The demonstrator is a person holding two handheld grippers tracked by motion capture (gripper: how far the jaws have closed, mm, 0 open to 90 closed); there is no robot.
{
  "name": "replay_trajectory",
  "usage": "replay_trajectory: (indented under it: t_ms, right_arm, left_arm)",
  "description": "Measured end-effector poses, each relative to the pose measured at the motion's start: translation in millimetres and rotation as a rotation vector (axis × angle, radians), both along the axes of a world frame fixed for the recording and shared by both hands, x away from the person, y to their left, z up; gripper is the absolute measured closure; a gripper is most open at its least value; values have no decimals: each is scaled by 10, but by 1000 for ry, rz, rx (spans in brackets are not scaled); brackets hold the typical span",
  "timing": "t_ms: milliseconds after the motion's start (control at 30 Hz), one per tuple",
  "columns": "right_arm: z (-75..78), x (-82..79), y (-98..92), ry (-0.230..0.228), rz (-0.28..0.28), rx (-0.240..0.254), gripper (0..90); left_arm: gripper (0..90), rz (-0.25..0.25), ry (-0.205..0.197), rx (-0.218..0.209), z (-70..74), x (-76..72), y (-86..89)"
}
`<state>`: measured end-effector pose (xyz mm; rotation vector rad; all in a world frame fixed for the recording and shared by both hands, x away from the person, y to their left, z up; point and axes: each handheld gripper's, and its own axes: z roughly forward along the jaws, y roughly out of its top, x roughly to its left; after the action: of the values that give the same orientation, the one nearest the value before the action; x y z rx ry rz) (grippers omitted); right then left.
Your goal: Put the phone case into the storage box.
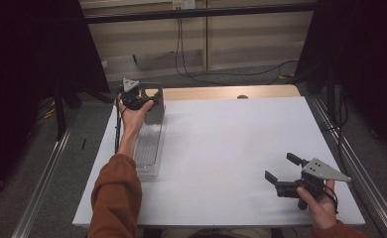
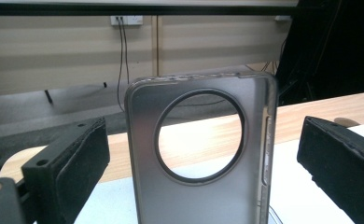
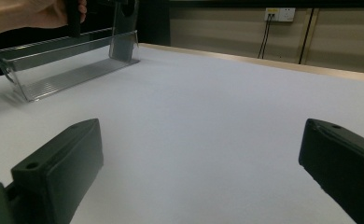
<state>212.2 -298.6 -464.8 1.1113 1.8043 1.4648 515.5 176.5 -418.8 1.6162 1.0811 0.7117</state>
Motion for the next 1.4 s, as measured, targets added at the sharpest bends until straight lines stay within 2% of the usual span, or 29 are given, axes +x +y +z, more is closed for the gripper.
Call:
replay_trajectory:
  t_ms: [167, 300, 367, 467, 567, 600, 733, 800, 867, 933, 1000, 1067, 1167, 1267, 1400]
  right_arm:
    - [-7, 6, -5, 3, -5, 4, 0]
    - [-16, 22, -15, 1, -12, 4, 0]
    - [-15, 27, -11, 8, -17, 12, 0]
    - [-21, 39, -9, 2, -16, 10, 0]
    - [-25, 46, -7, 3, -11, 7, 0]
    - [-26, 48, -9, 4, -11, 6, 0]
    - [-24, 48, -17, 7, -16, 9, 0]
    - [-26, 54, -21, 6, -16, 9, 0]
    - [-29, 59, -18, 9, -17, 12, 0]
    - [-31, 65, -12, 9, -19, 15, 0]
    - [-31, 68, -10, 10, -21, 12, 0]
    - [-29, 69, -9, 7, -17, 13, 0]
    - [-27, 67, -13, 5, -14, 13, 0]
    - [-28, 73, -15, 8, -22, 12, 0]
    - [-25, 65, -14, 6, -15, 9, 0]
  left_arm:
    - [25, 1, -8, -5, 12, -71, 13]
    - [24, -22, -22, -18, 53, -133, -9]
    - [24, -50, -38, -26, 68, -163, -10]
    - [22, -51, -45, -26, 80, -229, -14]
    - [21, -66, -55, -41, 94, -292, -12]
    - [20, -74, -63, -59, 97, -314, -11]
    - [20, -93, -78, -64, 119, -392, 11]
    - [20, -110, -90, -86, 143, -427, 27]
    - [13, -129, -99, -92, 169, -460, 26]
    - [13, -122, -101, -78, 197, -503, 16]
    - [14, -131, -115, -94, 211, -538, 12]
    - [16, -141, -107, -107, 218, -583, 17]
    - [20, -146, -107, -72, 202, -656, 26]
    - [20, -162, -122, -90, 196, -730, 26]
    - [23, -161, -134, -81, 205, -816, 61]
